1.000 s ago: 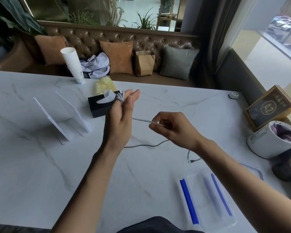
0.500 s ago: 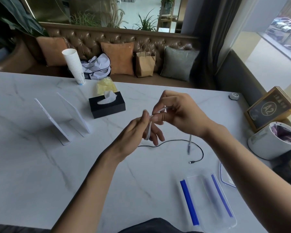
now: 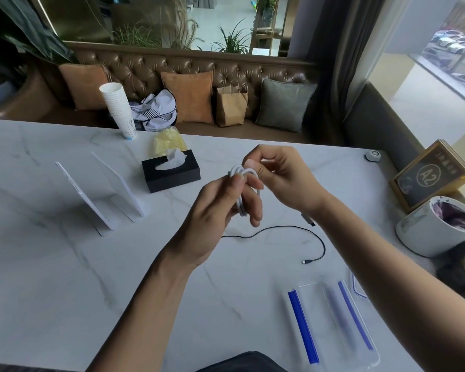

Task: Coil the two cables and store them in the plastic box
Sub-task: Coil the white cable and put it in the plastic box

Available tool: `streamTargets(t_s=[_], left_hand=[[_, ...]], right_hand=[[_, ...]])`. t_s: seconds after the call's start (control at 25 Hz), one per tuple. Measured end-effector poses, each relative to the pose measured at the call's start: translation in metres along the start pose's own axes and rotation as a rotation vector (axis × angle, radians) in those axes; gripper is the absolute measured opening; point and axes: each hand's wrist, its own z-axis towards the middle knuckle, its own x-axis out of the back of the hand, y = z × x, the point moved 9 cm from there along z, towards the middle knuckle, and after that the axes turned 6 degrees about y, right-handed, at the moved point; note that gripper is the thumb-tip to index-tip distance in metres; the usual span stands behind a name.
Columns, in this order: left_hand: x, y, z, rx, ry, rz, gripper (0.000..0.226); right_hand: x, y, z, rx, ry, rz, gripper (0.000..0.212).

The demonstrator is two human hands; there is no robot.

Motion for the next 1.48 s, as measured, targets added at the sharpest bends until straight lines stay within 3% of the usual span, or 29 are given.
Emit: streamTargets(t_s=[0.44,0.72,0.88,1.0,1.12,1.28,1.36,1.48], left_hand=[[0.019,0.007,0.012,-0.112,0.213,-0.180,0.043],[0.045,0.002,0.015,-0.178,0.369,0.190,0.033],[0.049,-0.012,0.017,-0.100,0.299,0.416,0.033],[0.045,-0.019,0.015,-0.005,0.275,0.447,0.031],[0.040,-0.031,0.012,0.137,0.227,0.377,0.034],[0.025,-0.041,0.009,0.231,0.040,0.192,0.066],[0.014,-0.036,0.009,0.220,-0.025,0.072,0.063],[-0.002,-0.028,0.006,0.221,-0.116,-0.085,0.053]], right_hand=[[-0.028,0.025,-0.029,-0.203,-0.080,-0.105,0.026],[-0.040,0.020,-0.045,-0.178,-0.214,-0.286,0.026],[-0.021,0.007,-0.042,-0.142,-0.123,-0.231,0.017],[-0.023,-0.005,-0.038,-0.088,-0.208,-0.202,0.015],[-0.020,-0.018,-0.033,-0.002,-0.202,-0.210,0.010],[-0.009,-0.023,-0.027,0.087,-0.087,-0.140,0.009],[-0.009,-0.016,-0.025,0.041,-0.067,-0.008,0.011],[-0.019,-0.015,-0.030,-0.053,-0.175,0.310,0.013]])
